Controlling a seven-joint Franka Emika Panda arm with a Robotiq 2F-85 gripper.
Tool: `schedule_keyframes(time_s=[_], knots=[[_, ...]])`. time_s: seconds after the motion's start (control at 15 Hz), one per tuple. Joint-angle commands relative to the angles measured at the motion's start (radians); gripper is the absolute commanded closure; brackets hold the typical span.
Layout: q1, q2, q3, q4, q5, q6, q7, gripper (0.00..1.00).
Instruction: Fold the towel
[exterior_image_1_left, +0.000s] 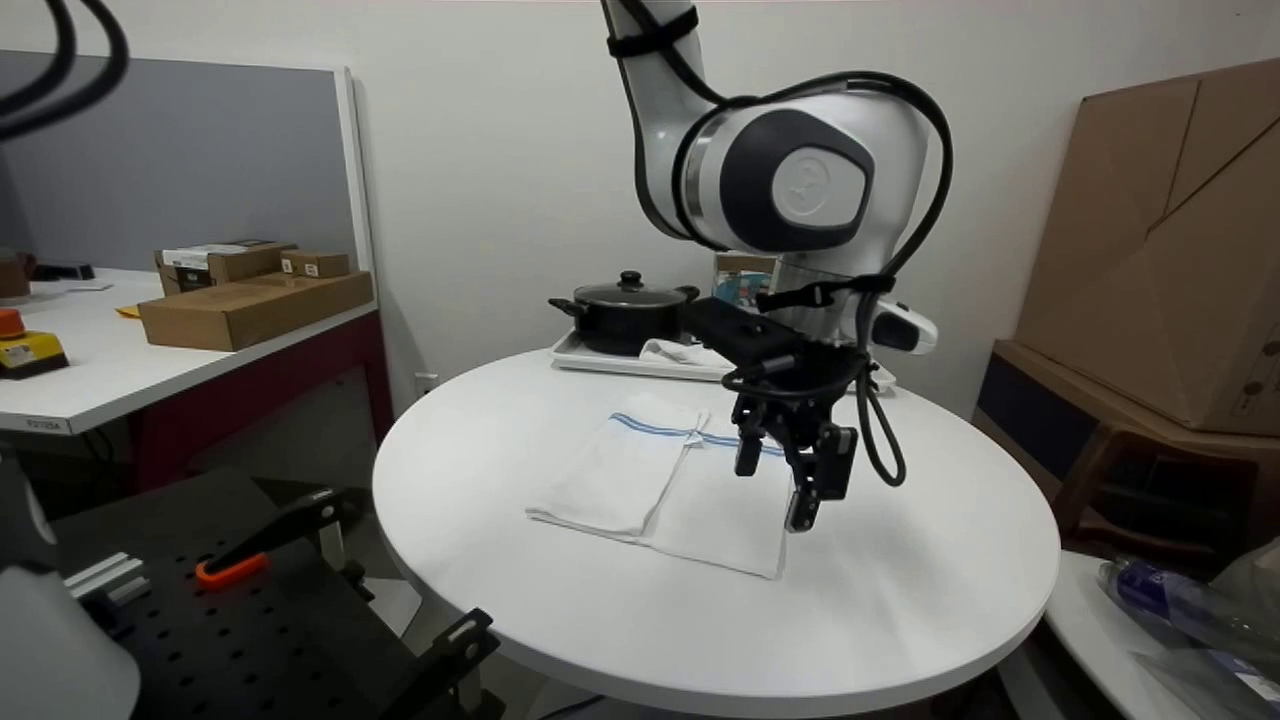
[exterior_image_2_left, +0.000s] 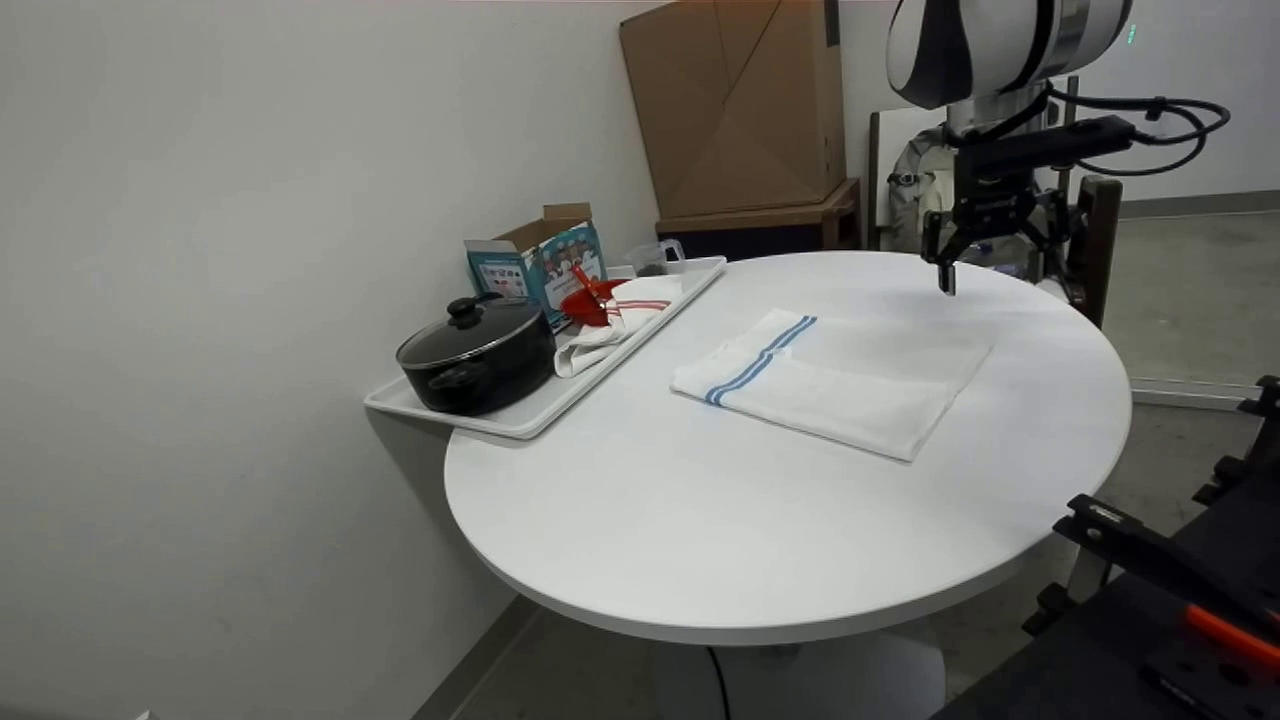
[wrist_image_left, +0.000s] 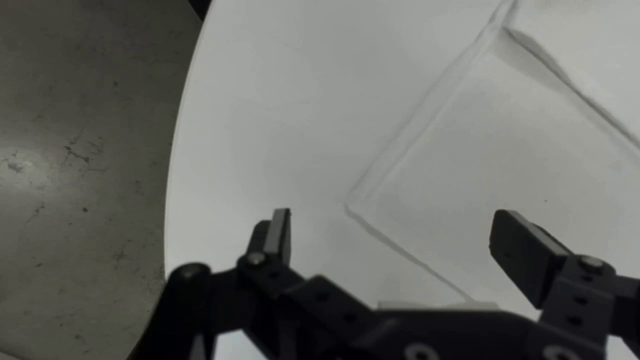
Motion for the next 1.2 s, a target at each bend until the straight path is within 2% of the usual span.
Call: schedule_keyframes(time_s=[0.0, 0.2, 0.67, 0.73, 0.8, 1.13], knots=[[0.022, 0.060, -0.026, 0.057, -0.041, -0.021, 0.075, 0.00], [0.003, 0.089, -0.004, 0.083, -0.024, -0.023, 0.046, 0.00], [0.026, 0.153, 0.007, 0.142, -0.031, -0.025, 0.060, 0.00], [0.028, 0.162, 0.011, 0.147, -0.032, -0.033, 0.054, 0.06], [0.033, 0.168, 0.011, 0.150, -0.035, -0.040, 0.055, 0.07], [0.054, 0.198, 0.002, 0.163, -0.043, -0.077, 0.071, 0.01]])
